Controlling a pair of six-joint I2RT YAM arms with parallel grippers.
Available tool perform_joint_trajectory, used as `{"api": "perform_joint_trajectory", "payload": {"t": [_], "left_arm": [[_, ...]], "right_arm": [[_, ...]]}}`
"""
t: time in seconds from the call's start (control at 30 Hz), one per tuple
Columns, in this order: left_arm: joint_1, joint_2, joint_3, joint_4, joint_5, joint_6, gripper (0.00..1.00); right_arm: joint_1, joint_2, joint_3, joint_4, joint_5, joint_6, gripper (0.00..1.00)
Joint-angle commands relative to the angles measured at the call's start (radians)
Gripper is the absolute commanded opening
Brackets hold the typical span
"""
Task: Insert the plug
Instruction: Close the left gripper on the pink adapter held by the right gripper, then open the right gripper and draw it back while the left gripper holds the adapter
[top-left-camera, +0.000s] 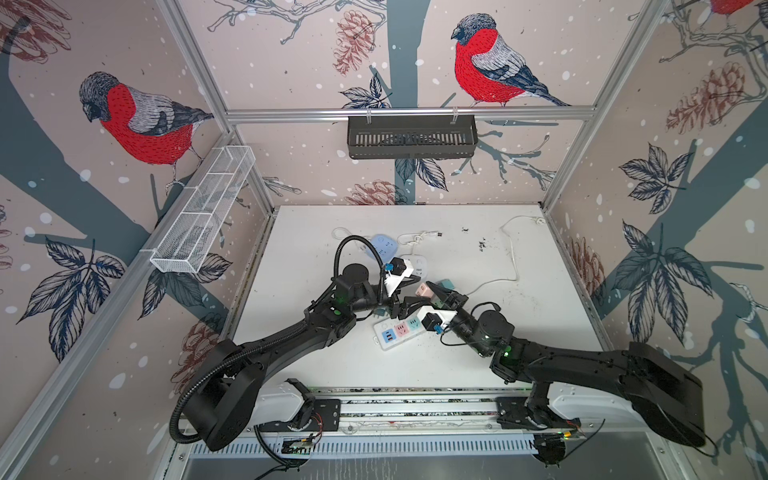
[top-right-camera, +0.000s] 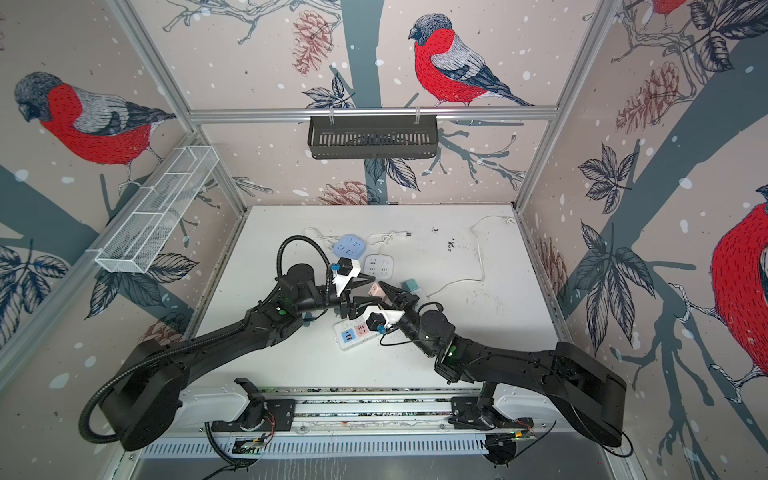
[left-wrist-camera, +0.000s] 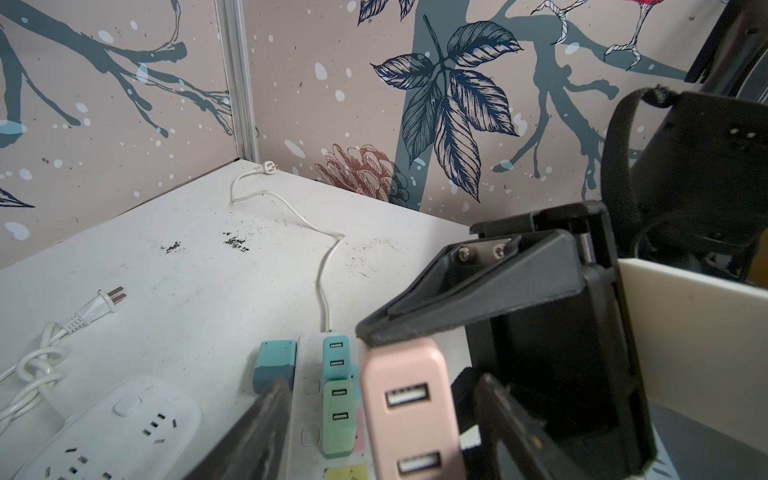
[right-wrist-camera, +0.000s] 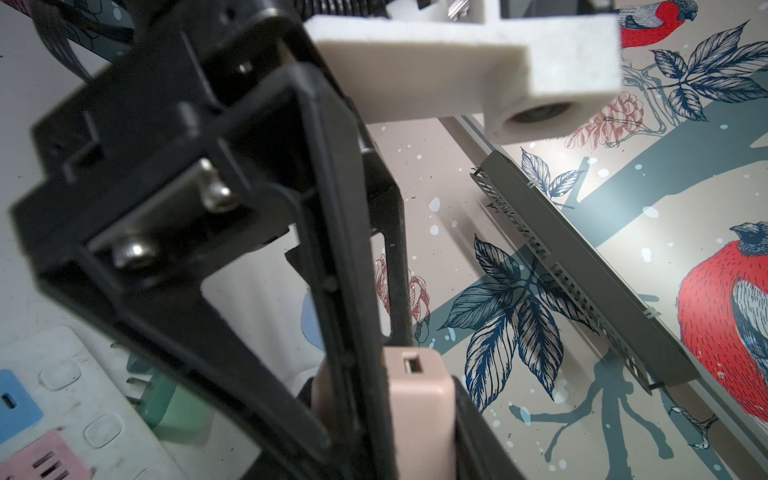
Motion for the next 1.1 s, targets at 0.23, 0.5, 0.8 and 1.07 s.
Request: {"api": "perform_joint_trajectory", "payload": {"t": [0.23,0.5,0.8,1.07], "left_arm": [[-0.031,0.047,0.053,-0.089,0.011,0.053,0.71],[-0.051,0.058,0.061,-0.119,0.016,0.081,0.62],[-0.090,0.079,0.092,-0.179,-0.016,0.130,0.37],[-0.090,0.073,0.093,-0.178,-0.023,0.130,0.17]], "right_arm": [[0.006,0.021,0.010,0.088,0.014,-0.038,0.05],[0.006,0.024,0.002,0.117,0.027,-0.041,0.05],[0.007,0.022,-0.001,0.130,0.025,-0.043,0.06],[0.010,-0.003,-0.021,0.154,0.043,-0.038,0.43]]}}
